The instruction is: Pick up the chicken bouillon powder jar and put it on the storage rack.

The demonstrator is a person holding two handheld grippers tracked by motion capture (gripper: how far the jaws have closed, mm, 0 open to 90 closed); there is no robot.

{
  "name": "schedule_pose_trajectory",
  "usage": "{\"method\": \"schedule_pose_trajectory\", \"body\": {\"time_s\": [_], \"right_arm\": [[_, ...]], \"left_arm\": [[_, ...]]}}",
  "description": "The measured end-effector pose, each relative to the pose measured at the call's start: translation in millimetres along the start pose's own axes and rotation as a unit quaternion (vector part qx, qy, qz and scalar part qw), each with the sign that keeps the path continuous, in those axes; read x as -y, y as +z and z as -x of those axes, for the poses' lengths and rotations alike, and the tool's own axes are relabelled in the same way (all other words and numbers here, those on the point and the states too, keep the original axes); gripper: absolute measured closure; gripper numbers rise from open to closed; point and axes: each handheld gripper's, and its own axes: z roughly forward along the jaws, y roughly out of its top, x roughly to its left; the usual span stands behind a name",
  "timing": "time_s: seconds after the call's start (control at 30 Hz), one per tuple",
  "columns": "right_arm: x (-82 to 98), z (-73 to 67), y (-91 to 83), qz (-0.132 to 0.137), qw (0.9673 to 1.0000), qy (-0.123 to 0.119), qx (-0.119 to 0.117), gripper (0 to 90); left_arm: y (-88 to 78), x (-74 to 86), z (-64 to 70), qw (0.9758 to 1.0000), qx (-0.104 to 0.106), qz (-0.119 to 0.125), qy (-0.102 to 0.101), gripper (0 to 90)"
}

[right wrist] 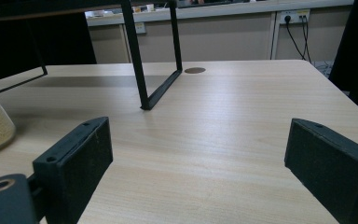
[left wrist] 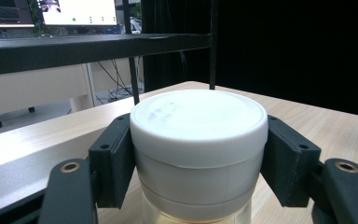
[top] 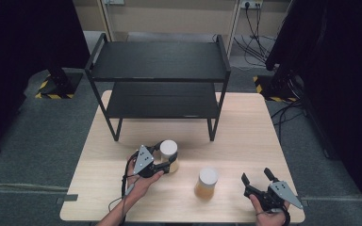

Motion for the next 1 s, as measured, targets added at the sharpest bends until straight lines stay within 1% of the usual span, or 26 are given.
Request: {"method": "schedule_pose_trajectory", "body": {"time_s": [0.13,0.3,0.4,0.73,1.0], "right_arm": [[-0.2,-0.2,0.1,-0.001,1.0,-0.001,0.0,7.8],[-0.1,-0.4,0.1,0.0,1.0,-0.001,0.001,7.8],[0.1,-0.4,0.0,0.0,1.0,-0.001,0.001,7.8],[0.0,-0.8,0.1,0.0,1.0,-0.002,0.001,7.8],[-0.2,-1.3,0.1,-0.001,1.0,-0.003,0.002,7.8]], "left_arm": [[-4.6,-2.1,-1.0,1.0,-0.001,0.007,-0.006,33.7],[-12.2,-7.4,-1.0,0.9998,-0.002,0.017,-0.006,33.7],[-18.0,-12.4,-0.2,0.9997,-0.005,0.023,-0.002,33.7],[-40.6,-28.8,0.2,0.9985,-0.022,0.049,0.007,33.8],[-57.4,-41.1,-1.9,0.9966,-0.042,0.07,0.008,33.8]]}}
